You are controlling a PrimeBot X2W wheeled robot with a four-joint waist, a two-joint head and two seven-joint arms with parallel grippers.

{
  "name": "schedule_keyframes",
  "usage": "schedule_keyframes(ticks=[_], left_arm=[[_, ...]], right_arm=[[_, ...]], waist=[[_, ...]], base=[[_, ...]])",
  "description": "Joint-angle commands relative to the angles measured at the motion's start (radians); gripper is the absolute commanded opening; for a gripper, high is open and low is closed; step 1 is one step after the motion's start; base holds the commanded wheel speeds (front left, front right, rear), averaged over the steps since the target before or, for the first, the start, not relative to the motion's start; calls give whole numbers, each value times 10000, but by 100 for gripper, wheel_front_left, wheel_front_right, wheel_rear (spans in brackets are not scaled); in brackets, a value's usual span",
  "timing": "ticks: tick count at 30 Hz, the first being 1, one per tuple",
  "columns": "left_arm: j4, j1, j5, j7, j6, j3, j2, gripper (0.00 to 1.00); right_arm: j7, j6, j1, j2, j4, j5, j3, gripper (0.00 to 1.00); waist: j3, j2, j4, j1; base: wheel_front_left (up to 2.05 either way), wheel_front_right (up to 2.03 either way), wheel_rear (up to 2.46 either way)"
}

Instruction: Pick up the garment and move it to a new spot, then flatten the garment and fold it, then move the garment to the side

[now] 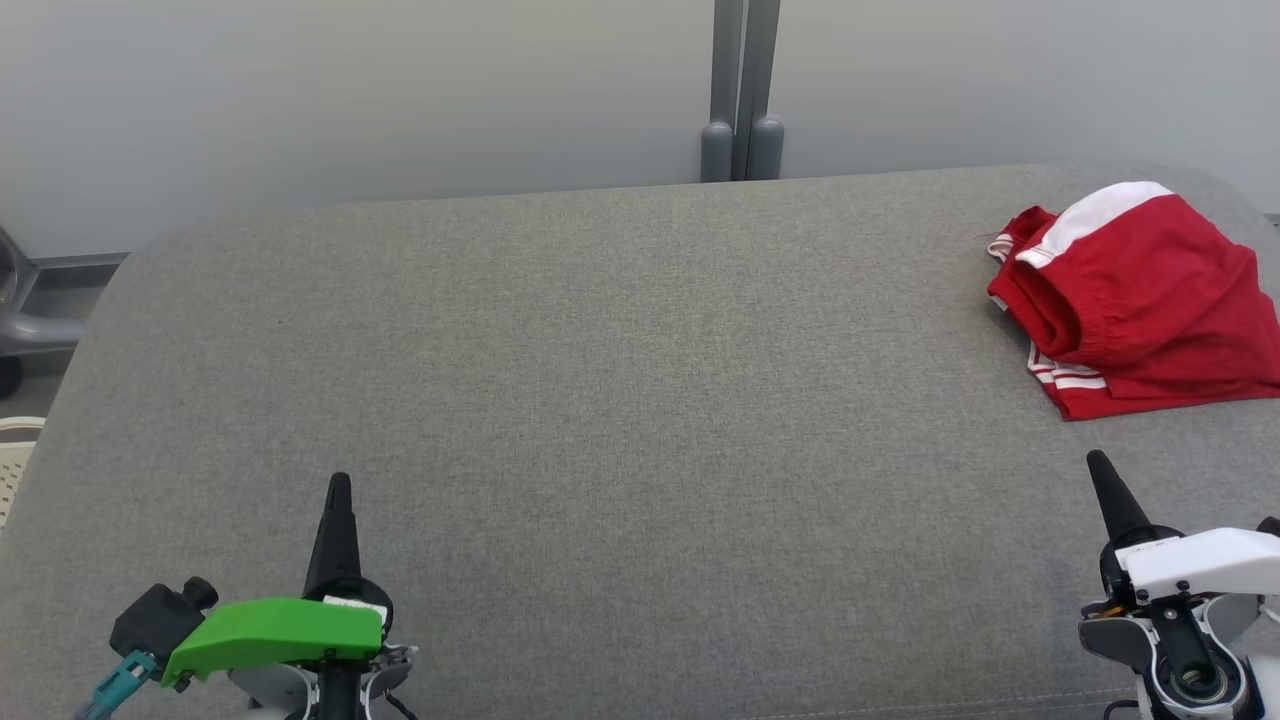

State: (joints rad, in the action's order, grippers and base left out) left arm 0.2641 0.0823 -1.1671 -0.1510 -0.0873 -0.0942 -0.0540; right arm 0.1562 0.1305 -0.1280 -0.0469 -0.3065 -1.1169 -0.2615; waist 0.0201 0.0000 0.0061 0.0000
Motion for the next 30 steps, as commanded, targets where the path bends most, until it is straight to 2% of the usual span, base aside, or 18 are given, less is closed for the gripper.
schedule_keyframes(ticks=[1, 30], left_arm=[[-40, 287, -244, 13, -57, -9, -14, 0], [409, 933, -3024, 305, -295, -288, 18, 0]], right_arm=[[65, 4, -208, -74, 33, -221, -73, 0], [1100, 4, -540, -106, -189, -2742, -778, 0]], waist=[[-4, 0, -1, 0], [-151, 0, -34, 0]], base=[[0, 0, 0], [0, 0, 0]])
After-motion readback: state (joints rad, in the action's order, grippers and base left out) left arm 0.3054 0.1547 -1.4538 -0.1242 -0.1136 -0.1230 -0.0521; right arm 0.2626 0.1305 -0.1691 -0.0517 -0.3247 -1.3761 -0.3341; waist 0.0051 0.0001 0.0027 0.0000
